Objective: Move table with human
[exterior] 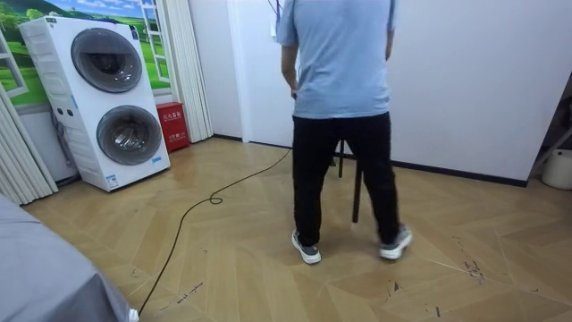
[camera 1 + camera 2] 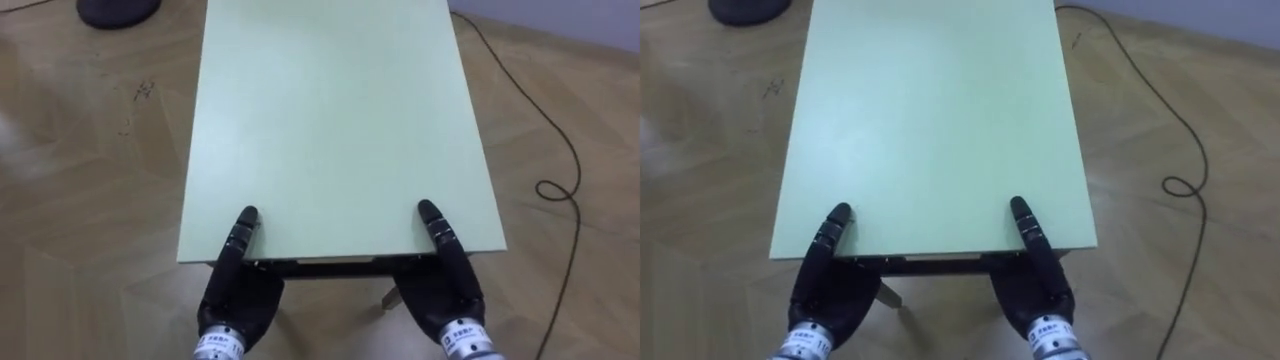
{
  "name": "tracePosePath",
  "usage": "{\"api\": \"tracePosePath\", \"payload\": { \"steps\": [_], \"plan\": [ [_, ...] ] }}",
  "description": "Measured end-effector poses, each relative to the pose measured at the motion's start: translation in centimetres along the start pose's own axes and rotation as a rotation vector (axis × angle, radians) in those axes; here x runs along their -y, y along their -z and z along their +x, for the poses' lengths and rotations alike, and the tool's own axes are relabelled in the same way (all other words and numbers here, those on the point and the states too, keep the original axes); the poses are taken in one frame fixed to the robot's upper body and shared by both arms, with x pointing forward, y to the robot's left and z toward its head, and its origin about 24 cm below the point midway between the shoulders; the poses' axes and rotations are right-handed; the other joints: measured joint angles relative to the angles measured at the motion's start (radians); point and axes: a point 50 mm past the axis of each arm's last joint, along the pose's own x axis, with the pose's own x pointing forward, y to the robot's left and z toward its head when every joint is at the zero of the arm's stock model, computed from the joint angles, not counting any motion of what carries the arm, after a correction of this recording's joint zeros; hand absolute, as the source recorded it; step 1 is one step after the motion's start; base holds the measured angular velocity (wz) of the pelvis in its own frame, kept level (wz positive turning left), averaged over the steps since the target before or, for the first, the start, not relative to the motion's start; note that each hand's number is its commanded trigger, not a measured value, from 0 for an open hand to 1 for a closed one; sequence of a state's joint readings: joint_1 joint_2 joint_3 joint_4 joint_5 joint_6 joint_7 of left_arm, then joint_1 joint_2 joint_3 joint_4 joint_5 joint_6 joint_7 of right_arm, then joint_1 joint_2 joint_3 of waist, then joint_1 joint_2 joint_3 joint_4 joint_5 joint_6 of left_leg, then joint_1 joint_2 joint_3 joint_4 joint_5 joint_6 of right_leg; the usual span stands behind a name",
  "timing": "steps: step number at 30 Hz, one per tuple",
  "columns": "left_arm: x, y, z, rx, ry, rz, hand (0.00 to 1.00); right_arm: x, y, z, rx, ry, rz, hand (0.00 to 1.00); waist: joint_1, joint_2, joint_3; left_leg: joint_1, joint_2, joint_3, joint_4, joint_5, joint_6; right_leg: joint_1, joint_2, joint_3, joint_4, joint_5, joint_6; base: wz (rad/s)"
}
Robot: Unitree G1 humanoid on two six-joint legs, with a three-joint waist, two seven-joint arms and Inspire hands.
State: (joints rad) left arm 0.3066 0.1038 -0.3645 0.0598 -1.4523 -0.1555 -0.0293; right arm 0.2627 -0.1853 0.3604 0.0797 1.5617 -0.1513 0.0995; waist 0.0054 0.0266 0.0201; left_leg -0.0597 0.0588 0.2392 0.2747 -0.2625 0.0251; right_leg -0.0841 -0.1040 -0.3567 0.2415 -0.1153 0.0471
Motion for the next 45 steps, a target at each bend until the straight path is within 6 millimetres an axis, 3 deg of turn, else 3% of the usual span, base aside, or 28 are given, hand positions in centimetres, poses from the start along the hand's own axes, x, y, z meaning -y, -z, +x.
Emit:
{"api": "tracePosePath", "payload": {
  "steps": [2,3,4,5,6,8,11,14,16,17,18,19,20,21,24,27,32,34,37,38,40,42,45],
  "plan": [
    [0.0,0.1,0.0,-0.002,-0.002,0.000,1.00,0.0,0.0,0.0,0.000,0.000,-0.003,1.00,0.000,0.006,0.0037,0.005,0.000,-0.043,-0.001,0.000,0.001,-0.011,-0.002,-0.002,0.036,-0.005,-0.006,0.35],
    [0.0,0.2,-0.1,-0.005,-0.001,0.002,1.00,0.0,0.1,-0.1,0.001,0.001,-0.003,1.00,-0.001,0.009,0.0054,0.006,0.003,-0.087,0.000,0.001,0.001,-0.036,0.005,0.018,0.057,-0.026,-0.021,0.40],
    [0.0,0.1,-0.1,0.006,-0.001,0.002,1.00,-0.3,0.3,0.1,0.000,-0.005,-0.009,1.00,0.001,0.006,0.0041,-0.002,-0.006,-0.105,0.003,0.000,0.001,-0.064,0.030,0.043,0.012,-0.015,-0.037,0.39],
    [-0.1,0.1,-0.1,0.009,-0.003,-0.002,1.00,-0.4,0.2,0.2,0.002,-0.008,-0.018,1.00,0.001,0.006,0.0041,-0.003,-0.012,-0.106,0.003,-0.001,0.000,-0.078,0.037,0.044,-0.004,-0.009,-0.041,0.30],
    [-0.1,0.2,-0.1,0.012,-0.011,-0.015,1.00,-0.6,0.0,0.3,0.005,-0.012,-0.027,1.00,0.009,0.030,0.0029,-0.002,-0.014,-0.093,0.000,-0.001,0.000,-0.073,0.023,0.023,0.023,0.000,-0.045,0.16],
    [0.0,0.5,0.0,0.011,-0.008,-0.027,1.00,-0.7,-0.4,0.6,0.003,-0.010,-0.044,1.00,0.021,0.041,0.0028,0.003,-0.014,-0.057,-0.007,0.004,-0.005,-0.071,0.020,0.033,0.034,-0.002,-0.045,0.16],
    [0.0,0.4,0.0,0.019,-0.010,-0.030,1.00,-0.8,-0.3,0.7,0.001,-0.010,-0.043,1.00,0.024,0.039,0.0032,0.026,-0.016,-0.054,-0.034,0.007,-0.003,-0.054,0.023,0.037,0.048,-0.010,-0.034,0.32],
    [-0.1,0.6,0.0,0.012,-0.011,-0.027,1.00,-0.5,-0.3,0.4,0.011,0.004,-0.035,1.00,0.013,0.029,0.0083,0.038,-0.035,-0.068,-0.037,0.013,0.007,-0.053,-0.014,0.033,0.126,-0.035,-0.016,0.55],
    [0.0,0.5,0.0,0.009,-0.008,-0.016,1.00,-0.3,0.0,0.1,0.018,0.014,-0.014,1.00,-0.017,0.012,0.0156,0.042,-0.059,-0.135,-0.035,0.021,0.020,-0.070,-0.055,0.064,0.228,-0.066,-0.001,0.91],
    [-0.1,0.6,-0.1,0.007,-0.010,-0.015,1.00,-0.2,0.1,0.0,0.019,0.017,-0.013,1.00,-0.027,0.012,0.0164,0.044,-0.064,-0.164,-0.034,0.022,0.022,-0.083,-0.057,0.082,0.261,-0.070,0.000,0.78],
    [-0.2,0.5,-0.1,0.000,-0.012,-0.008,1.00,0.0,0.2,-0.2,0.021,0.025,-0.018,1.00,-0.037,0.010,0.0166,0.042,-0.071,-0.243,-0.026,0.023,0.024,-0.107,-0.032,0.157,0.258,-0.107,-0.004,0.58],
    [-0.2,0.4,-0.1,0.006,-0.011,-0.003,1.00,-0.1,0.4,-0.2,0.020,0.022,-0.011,1.00,-0.037,0.008,0.0166,0.032,-0.075,-0.277,-0.015,0.023,0.024,-0.114,-0.007,0.198,0.215,-0.115,-0.011,0.71],
    [-0.1,0.1,0.0,0.013,-0.004,0.005,1.00,-0.2,0.7,-0.1,0.019,0.016,-0.003,1.00,-0.042,0.000,0.0136,0.006,-0.088,-0.315,-0.002,0.022,0.023,-0.120,0.034,0.264,0.115,-0.078,-0.016,0.94],
    [0.0,0.0,0.2,0.016,-0.003,0.007,1.00,-0.3,0.7,-0.1,0.026,0.013,0.001,1.00,-0.062,0.007,0.0143,-0.001,-0.101,-0.326,-0.006,0.021,0.021,-0.120,0.028,0.253,0.116,-0.051,-0.024,1.10],
    [0.0,0.1,0.2,0.004,-0.002,0.012,1.00,-0.1,0.4,-0.2,0.028,0.019,0.011,1.00,-0.038,0.013,0.0144,0.003,-0.085,-0.268,-0.027,0.025,0.018,-0.104,0.035,0.228,0.112,-0.054,-0.021,0.47],
    [-0.1,0.2,0.1,0.000,-0.006,0.011,1.00,-0.1,0.3,-0.2,0.027,0.020,0.006,1.00,0.002,0.012,0.0143,0.003,-0.080,-0.271,-0.024,0.026,0.015,-0.086,0.038,0.219,0.092,-0.054,-0.021,0.19],
    [-0.3,0.0,-0.2,0.005,-0.014,0.008,1.00,0.0,0.5,-0.2,0.015,0.023,0.004,1.00,0.033,0.010,0.0131,-0.001,-0.078,-0.272,-0.022,0.027,0.015,-0.044,0.038,0.212,0.056,-0.054,-0.021,0.38],
    [-0.4,-0.1,-0.3,0.013,-0.016,0.010,1.00,-0.1,0.7,-0.2,0.006,0.022,0.007,1.00,0.034,0.009,0.0124,-0.004,-0.075,-0.278,-0.017,0.027,0.015,-0.021,0.037,0.187,0.037,-0.053,-0.021,0.47],
    [-0.2,-0.3,-0.3,0.019,-0.005,0.020,1.00,0.0,0.9,-0.3,0.008,0.015,0.016,1.00,0.022,0.008,0.0097,-0.033,-0.070,-0.272,0.004,0.029,0.011,0.013,0.029,0.105,0.012,-0.053,-0.020,0.89],
    [-0.1,-0.4,-0.1,0.016,0.006,0.028,1.00,-0.1,0.9,-0.3,0.010,0.011,0.023,1.00,0.013,0.007,0.0083,-0.053,-0.061,-0.225,0.007,0.037,0.008,0.017,0.022,0.072,0.012,-0.053,-0.020,1.16],
    [0.4,-0.6,0.3,0.005,0.027,0.050,1.00,-0.1,0.8,-0.3,0.019,0.006,0.048,1.00,-0.037,0.007,0.0078,-0.078,-0.025,-0.026,0.007,0.064,0.023,0.040,0.006,-0.002,0.012,-0.053,-0.020,1.57],
    [0.6,-0.5,0.5,-0.007,0.036,0.060,1.00,0.0,0.7,-0.4,0.026,0.010,0.054,1.00,-0.056,0.007,0.0079,-0.074,-0.014,0.062,-0.004,0.077,0.035,0.055,0.001,-0.012,0.019,-0.058,-0.013,1.09],
    [0.6,-0.3,0.5,-0.016,0.034,0.055,1.00,0.1,0.5,-0.5,0.027,0.012,0.045,1.00,-0.034,0.008,0.0073,-0.080,-0.036,0.000,0.002,0.078,0.033,0.066,-0.001,-0.004,0.015,-0.080,0.005,0.50]
  ]
}}
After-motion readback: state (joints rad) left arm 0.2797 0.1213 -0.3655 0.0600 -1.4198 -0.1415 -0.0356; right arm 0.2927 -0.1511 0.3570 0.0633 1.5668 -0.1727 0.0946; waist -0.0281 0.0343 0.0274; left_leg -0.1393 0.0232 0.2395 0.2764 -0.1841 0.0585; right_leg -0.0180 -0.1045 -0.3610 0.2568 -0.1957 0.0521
